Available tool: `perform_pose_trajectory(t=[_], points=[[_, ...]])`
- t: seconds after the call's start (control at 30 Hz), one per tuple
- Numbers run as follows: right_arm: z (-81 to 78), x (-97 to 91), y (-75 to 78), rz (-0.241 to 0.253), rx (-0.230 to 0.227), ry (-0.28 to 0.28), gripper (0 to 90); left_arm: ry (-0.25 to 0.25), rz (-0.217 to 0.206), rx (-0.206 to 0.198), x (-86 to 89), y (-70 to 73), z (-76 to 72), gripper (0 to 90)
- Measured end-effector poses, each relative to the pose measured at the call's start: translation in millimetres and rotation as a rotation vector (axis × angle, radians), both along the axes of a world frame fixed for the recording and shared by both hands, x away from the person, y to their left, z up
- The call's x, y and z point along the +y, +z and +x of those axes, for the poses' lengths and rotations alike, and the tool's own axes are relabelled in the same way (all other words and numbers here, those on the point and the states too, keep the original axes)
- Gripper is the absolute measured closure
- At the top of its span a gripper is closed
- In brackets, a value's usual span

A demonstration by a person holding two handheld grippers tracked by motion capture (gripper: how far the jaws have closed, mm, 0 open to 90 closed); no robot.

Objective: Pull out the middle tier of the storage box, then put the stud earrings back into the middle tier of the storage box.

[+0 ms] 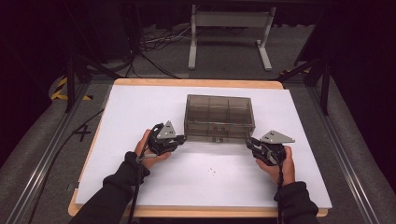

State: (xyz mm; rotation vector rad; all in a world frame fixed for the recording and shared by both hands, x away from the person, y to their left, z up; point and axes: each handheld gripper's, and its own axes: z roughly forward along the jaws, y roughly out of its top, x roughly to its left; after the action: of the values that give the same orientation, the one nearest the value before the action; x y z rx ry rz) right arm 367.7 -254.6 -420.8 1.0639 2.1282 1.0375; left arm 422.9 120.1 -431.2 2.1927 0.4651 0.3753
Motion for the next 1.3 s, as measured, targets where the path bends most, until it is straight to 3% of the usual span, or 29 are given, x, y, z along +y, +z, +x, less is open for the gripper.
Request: perform_pose_trajectory(t=[0.37,0.43,1.3], points=[[0.5,-3.0,2.5,-0.003,0.021,0.025,77.0,-0.003,-0.007,-0.003,0.5,-1.0,1.2,85.2],[1.5,-6.0,2.4,0.024,0.033,0.030,77.7,-0.004,-0.011,-0.005,0.8,-1.4,1.9,85.2],[1.0,-4.6,3.8,-0.002,0.033,0.038,77.2,0.006,-0.015,-0.016,1.0,-2.4,-4.7,85.8]])
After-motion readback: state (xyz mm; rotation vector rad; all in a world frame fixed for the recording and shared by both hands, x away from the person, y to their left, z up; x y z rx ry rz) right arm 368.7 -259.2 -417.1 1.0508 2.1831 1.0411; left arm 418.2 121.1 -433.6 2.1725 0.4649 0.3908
